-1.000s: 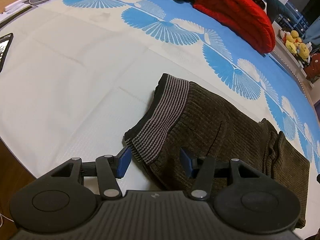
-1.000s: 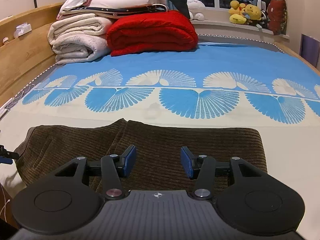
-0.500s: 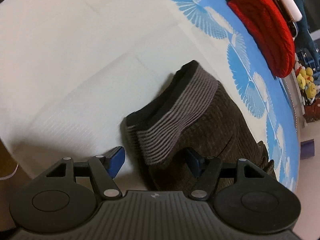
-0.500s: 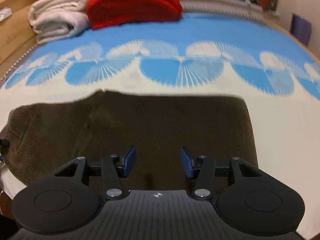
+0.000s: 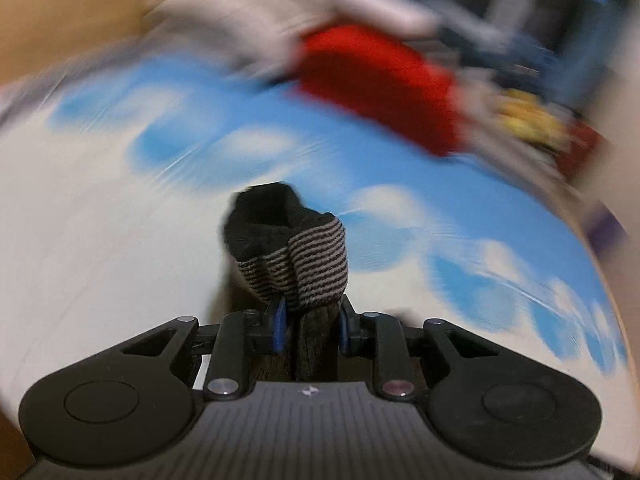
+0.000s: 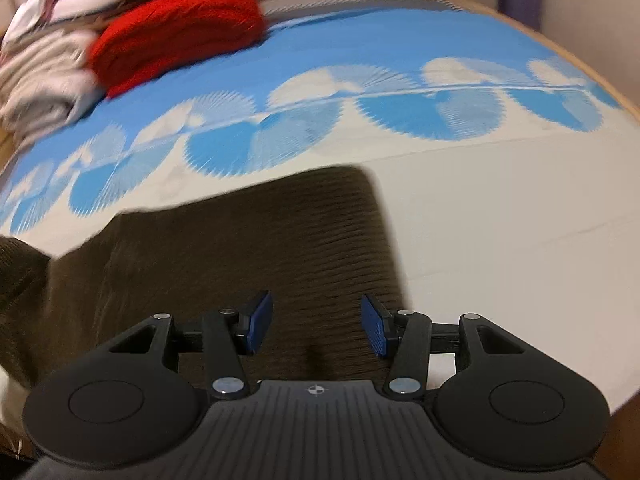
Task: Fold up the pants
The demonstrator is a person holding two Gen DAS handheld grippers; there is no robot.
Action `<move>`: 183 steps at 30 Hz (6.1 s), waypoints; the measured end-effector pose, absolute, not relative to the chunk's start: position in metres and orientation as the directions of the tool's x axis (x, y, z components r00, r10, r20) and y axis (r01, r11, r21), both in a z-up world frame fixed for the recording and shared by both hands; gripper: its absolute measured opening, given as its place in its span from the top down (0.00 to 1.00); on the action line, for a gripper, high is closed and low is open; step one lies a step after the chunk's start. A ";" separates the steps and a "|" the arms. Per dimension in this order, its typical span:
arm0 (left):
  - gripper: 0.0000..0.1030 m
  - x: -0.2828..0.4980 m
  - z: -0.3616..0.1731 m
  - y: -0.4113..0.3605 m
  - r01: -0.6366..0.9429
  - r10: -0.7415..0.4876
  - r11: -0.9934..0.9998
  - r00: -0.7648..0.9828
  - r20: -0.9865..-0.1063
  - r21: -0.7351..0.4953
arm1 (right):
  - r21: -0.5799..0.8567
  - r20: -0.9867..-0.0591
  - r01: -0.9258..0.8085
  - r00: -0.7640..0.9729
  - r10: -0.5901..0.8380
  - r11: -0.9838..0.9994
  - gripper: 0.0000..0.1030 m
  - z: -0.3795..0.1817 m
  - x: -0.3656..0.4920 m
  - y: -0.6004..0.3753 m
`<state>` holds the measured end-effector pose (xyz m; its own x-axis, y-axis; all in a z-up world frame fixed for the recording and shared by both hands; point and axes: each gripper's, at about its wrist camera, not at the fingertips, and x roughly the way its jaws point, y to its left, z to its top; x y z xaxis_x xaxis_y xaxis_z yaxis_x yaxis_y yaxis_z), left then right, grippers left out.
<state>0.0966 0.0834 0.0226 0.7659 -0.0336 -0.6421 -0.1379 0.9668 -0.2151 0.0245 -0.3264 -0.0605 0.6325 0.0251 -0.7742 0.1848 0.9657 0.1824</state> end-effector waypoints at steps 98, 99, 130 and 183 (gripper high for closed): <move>0.17 0.197 -0.064 -0.008 0.184 -0.408 0.912 0.317 -0.856 -0.367 | 0.452 -0.742 0.143 0.608 0.282 0.880 0.24 -0.073 0.079 -0.439; 0.17 0.201 -0.069 -0.009 0.172 -0.424 0.905 0.303 -0.853 -0.389 | 0.487 -0.752 0.163 0.578 0.317 0.858 0.24 -0.088 0.082 -0.441; 0.17 0.221 -0.144 -0.024 0.218 -0.377 0.916 0.189 -0.907 -0.336 | 0.703 -0.673 0.099 0.412 0.614 0.705 0.05 -0.147 0.112 -0.447; 0.59 0.333 -0.107 -0.012 0.349 -0.234 0.934 0.456 -0.858 -0.069 | 0.218 -0.663 -0.194 0.690 0.291 0.957 0.47 -0.078 0.275 -0.325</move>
